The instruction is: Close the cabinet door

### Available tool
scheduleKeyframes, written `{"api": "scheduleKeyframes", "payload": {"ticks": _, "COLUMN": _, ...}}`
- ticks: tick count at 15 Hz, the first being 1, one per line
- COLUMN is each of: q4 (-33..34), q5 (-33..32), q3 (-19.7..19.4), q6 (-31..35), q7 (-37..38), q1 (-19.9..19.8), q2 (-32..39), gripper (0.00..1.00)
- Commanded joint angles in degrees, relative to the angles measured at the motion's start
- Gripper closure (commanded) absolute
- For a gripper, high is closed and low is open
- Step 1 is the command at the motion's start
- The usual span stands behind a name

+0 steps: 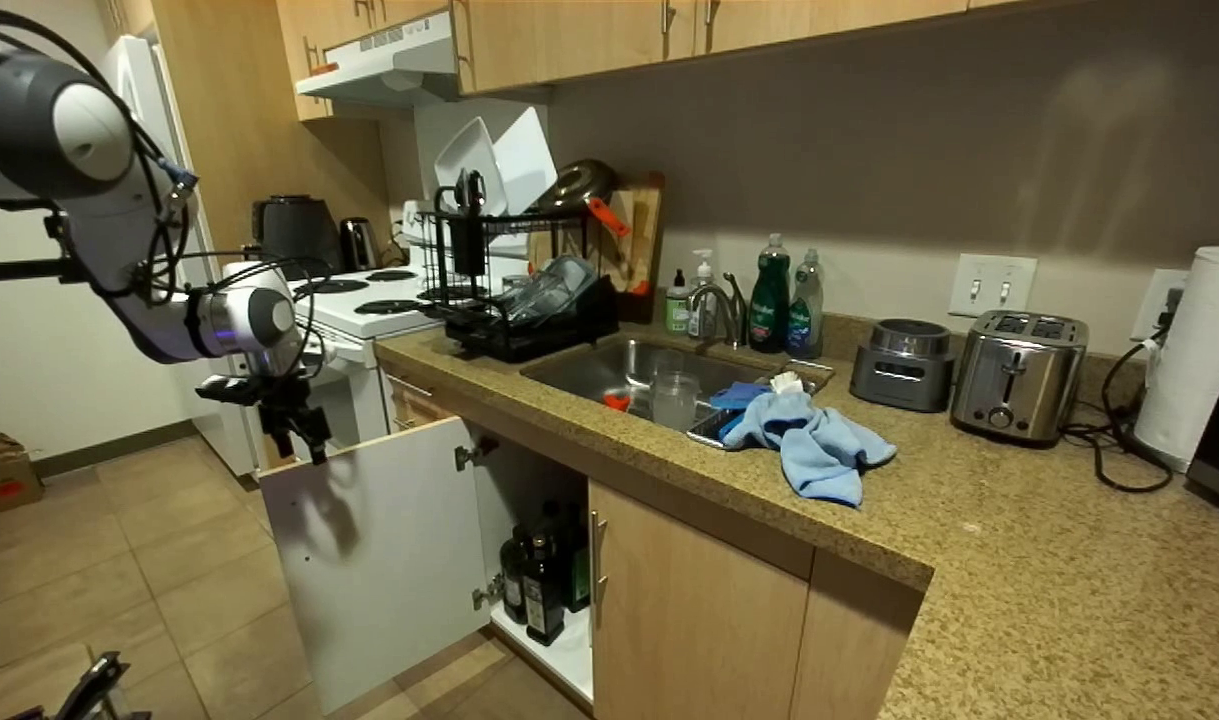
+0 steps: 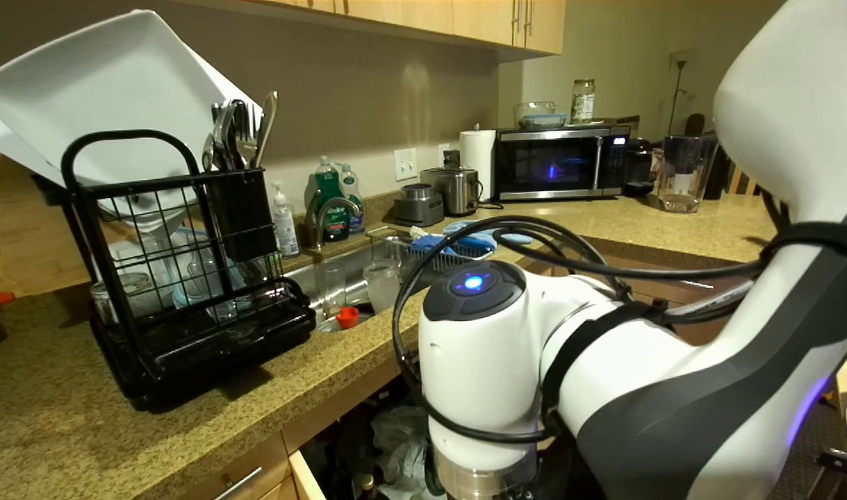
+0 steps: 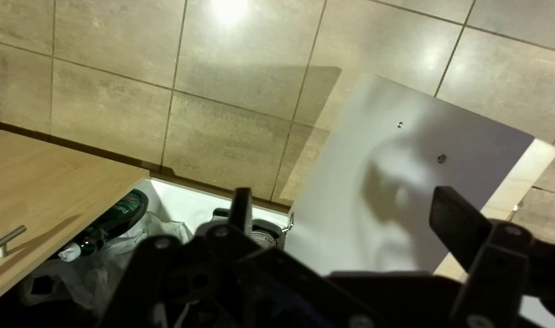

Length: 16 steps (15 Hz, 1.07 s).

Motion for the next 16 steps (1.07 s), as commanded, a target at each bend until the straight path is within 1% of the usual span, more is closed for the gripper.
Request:
{"api": "scheduleKeyframes", "payload": {"ticks": 1, "q4": 7.93, "q5": 1.61, "q3": -0.97, "q6": -0.21, "q7": 1.27, "q1": 2.56, "q2": 5.85, "gripper": 0.00}}
{"api": "scheduleKeyframes", "payload": {"ticks": 5, "q4": 16.37, "q5": 3.53, "q3": -1.41, "q6": -1.85, "q7": 0.93, "q1": 5.35, "q2": 10.86, "gripper": 0.00}}
{"api": "scheduleKeyframes", "payload": {"ticks": 8, "q4": 20.71, "q5": 5.27, "q3": -2.11, "q6": -2.90, "q7": 1.78, "q1": 7.35, "q2": 13.42, "gripper": 0.00}}
{"api": "scheduleKeyframes", "payload": {"ticks": 13, "q4": 25.64, "q5": 6.98, "q3": -4.39, "q6": -5.42, "q7": 8.02, "q1": 10.85, "q2": 16.42, "gripper": 0.00}}
{"api": "scheduleKeyframes", "payload": {"ticks": 16, "q4": 28.09, "q5": 7.66, "q3": -5.10, "q6": -7.62, "q7": 11.89, "q1": 12.12, "q2": 18.06, "gripper": 0.00}}
